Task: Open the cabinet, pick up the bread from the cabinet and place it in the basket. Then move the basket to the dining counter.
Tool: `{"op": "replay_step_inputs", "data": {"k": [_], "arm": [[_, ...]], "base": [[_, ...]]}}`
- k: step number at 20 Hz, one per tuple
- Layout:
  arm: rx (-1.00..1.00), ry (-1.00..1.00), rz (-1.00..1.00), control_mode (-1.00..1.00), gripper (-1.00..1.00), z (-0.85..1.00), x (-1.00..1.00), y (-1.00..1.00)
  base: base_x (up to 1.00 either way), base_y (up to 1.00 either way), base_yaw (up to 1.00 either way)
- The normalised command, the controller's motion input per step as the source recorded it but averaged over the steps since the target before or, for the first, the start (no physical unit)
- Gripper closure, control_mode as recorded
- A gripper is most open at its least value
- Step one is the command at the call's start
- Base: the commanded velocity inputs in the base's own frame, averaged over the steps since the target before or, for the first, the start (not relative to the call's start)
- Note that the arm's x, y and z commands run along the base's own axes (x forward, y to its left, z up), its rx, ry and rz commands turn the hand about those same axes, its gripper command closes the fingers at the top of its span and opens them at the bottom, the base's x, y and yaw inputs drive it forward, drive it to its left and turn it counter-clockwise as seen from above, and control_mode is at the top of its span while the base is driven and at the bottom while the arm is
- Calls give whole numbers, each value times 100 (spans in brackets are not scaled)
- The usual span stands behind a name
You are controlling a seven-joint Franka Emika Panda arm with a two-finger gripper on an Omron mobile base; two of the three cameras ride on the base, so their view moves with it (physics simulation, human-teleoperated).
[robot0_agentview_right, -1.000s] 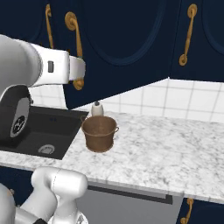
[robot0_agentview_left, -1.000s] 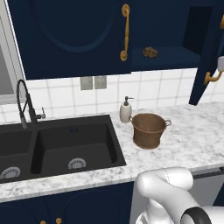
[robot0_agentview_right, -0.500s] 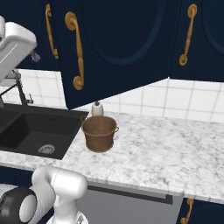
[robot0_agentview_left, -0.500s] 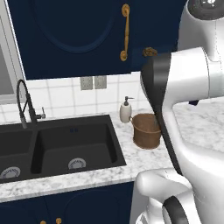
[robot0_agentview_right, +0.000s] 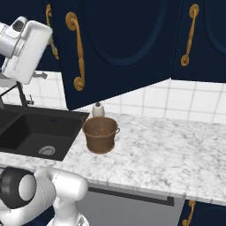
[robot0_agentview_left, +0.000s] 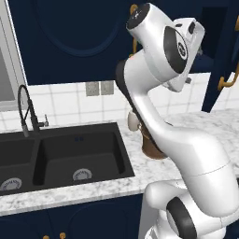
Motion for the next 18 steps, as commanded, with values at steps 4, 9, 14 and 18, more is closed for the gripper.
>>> {"op": "replay_step_inputs", "data": {"k": [4, 9, 14, 18], "arm": [[-19, 21, -8, -100, -100, 6, 0, -98], [-20, 10, -12, -100, -100, 25, -56, -99], [-7, 13, -9, -100, -100, 29, -59, -100], [10, 5, 7, -100, -100, -7, 9, -100]], "base": [[0, 0, 0], [0, 0, 0], [0, 0, 0], [0, 0, 0]]}}
